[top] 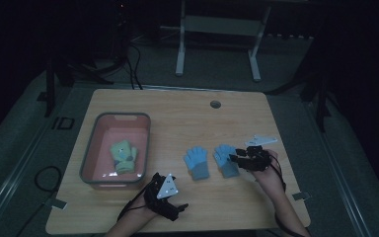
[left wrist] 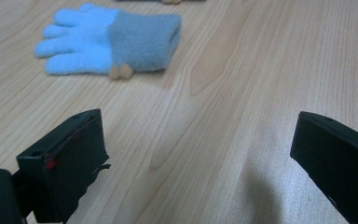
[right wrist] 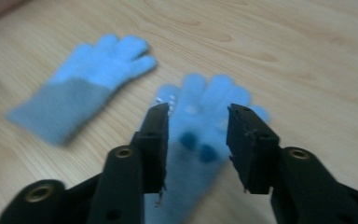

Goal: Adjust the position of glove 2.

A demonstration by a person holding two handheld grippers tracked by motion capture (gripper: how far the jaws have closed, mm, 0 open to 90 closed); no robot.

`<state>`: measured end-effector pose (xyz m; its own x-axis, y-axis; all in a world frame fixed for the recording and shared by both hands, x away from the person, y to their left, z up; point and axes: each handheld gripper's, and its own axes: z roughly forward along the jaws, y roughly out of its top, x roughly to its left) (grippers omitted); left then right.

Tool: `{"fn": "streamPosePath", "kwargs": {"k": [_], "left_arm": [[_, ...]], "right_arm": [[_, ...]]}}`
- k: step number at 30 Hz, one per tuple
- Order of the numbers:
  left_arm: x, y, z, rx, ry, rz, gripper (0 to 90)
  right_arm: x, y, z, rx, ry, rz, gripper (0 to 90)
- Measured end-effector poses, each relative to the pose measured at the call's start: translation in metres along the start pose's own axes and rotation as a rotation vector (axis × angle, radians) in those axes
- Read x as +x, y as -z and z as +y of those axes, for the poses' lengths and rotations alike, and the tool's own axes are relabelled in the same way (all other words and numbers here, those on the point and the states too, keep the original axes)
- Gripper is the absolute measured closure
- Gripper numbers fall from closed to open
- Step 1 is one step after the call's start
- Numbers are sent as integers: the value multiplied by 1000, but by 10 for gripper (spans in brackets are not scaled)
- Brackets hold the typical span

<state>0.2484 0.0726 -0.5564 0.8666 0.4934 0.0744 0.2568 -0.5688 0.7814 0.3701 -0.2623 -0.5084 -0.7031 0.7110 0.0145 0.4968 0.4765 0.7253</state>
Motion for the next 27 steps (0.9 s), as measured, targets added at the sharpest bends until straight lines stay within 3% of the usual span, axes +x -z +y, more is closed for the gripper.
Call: {"fn": "streamPosePath", "kwargs": {"k": [2, 4, 10, 12, 15, 18, 27], "left_arm": [[0, 0, 0, 1, 0, -1, 36], [-1, 0, 0, 1, -2, -3, 36], [-1, 1, -1, -5, -2, 1, 36], [-1, 1, -1, -6, -2, 1, 36], [0, 1, -1, -16, 18, -17, 36], [3, 3, -2, -29, 39, -24, 36], [0, 1, -1, -15, 13, -11, 36]], "right_arm": [[-3, 0, 0, 6, 25, 15, 606], [-11, -2, -1, 29, 89, 33, 621], [-10, -20, -6, 22, 95, 91, 640], [-8, -24, -7, 23, 99, 91, 640], [0, -40, -16, 67, 171, 20, 665], [1, -40, -20, 36, 147, 14, 721], [11, -41, -21, 26, 44, -39, 833]]}}
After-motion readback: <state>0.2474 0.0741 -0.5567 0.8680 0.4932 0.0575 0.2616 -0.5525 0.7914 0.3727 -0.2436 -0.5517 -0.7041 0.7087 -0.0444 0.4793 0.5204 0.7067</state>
